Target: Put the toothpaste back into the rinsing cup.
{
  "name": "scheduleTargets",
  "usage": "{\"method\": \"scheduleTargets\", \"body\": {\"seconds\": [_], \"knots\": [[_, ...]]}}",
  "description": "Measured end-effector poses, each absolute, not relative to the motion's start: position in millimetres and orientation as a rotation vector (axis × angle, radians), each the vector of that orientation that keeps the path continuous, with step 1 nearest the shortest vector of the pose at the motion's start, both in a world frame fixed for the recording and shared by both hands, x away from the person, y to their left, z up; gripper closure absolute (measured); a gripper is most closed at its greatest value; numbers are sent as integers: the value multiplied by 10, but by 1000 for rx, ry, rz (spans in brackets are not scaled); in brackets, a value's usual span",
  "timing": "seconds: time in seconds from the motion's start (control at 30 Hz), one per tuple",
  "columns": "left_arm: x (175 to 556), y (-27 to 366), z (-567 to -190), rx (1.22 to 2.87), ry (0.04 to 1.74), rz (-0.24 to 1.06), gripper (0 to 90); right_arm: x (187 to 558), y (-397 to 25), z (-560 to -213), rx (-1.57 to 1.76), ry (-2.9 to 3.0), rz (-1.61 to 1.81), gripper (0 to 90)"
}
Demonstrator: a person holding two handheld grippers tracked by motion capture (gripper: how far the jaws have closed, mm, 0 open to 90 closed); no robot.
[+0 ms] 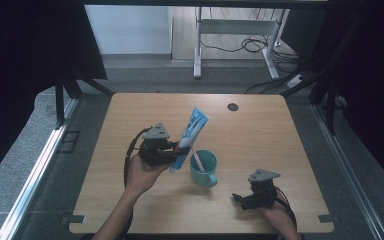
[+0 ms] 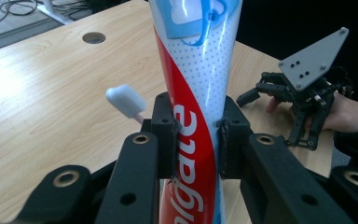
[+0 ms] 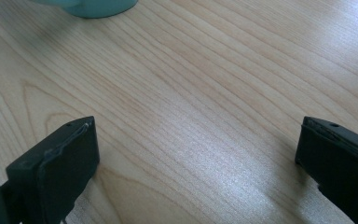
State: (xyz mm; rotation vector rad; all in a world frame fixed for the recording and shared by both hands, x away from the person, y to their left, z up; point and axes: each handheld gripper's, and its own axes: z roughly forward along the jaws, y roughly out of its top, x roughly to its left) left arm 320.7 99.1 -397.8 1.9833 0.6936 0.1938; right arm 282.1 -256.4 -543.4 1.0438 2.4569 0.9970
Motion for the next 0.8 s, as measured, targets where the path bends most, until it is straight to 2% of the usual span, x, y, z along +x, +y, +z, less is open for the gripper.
{"method": "scheduleTargets", "body": {"seconds": [0.8], "knots": [[3322,557,-3998,1965,675,245,731,2821,-2564,-5435,1043,2456,997,0]]}}
